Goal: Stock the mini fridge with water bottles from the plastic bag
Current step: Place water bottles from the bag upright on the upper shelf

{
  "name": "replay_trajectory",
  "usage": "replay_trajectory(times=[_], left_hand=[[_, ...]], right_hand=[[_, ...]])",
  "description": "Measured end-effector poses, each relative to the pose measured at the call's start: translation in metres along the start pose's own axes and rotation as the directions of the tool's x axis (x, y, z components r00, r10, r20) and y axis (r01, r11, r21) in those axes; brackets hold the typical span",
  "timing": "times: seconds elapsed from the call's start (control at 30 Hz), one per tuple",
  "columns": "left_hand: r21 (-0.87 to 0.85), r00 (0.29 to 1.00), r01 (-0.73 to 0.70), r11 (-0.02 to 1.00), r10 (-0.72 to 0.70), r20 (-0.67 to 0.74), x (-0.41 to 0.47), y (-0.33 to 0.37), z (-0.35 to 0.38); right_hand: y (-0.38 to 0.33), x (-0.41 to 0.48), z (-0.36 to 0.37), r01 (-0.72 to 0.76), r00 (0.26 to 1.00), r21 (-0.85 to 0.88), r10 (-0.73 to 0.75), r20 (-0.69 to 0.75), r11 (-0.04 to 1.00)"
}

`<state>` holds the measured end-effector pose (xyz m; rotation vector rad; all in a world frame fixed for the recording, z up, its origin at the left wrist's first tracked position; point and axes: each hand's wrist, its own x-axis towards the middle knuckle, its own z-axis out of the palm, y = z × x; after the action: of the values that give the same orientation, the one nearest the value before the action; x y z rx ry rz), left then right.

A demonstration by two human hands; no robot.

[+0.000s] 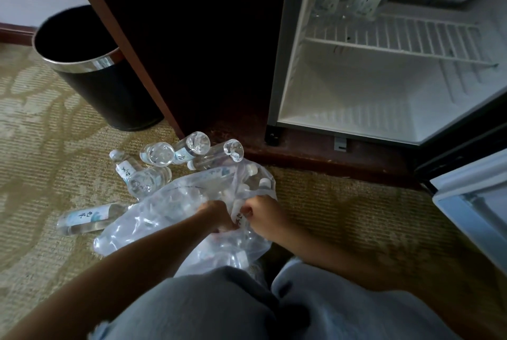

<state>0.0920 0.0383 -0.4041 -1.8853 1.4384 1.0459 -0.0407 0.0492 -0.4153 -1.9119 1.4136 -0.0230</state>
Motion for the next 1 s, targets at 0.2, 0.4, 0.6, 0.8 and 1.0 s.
replay_trajectory(times=[0.2,0.4,0.6,0.8,1.0], left_hand=[[-0.018,0.959,0.044,0.999,-0.037,0.28,-0.01,0.01,-0.005],[0.085,0.91,-0.018,0.996,-0.019,0.414,-0.016,0.025,-0.008],[0.058,0.932,0.033,0.998,-0.052,0.359,-0.008,0.019,0.004],[-0.202,0.94,0.039,0.979,0.032,0.339,-0.016,0.004,0.017],[-0.486,0.977,0.141,0.862,-0.041,0.211,-0.002,-0.008,0.02]], right_hand=[[-0.003,-0.007,0.001,0.004,1.0,0.056,-0.002,-0.031,0.998],[-0.003,-0.013,0.007,0.003,0.999,0.003,-0.003,0.036,1.0],[-0.005,-0.021,0.004,-0.023,0.995,-0.057,0.029,0.096,0.998],[0.001,-0.029,0.002,0.013,0.991,0.082,-0.024,0.135,0.997],[-0.001,-0.038,-0.007,0.086,0.955,0.092,-0.109,0.276,0.992]])
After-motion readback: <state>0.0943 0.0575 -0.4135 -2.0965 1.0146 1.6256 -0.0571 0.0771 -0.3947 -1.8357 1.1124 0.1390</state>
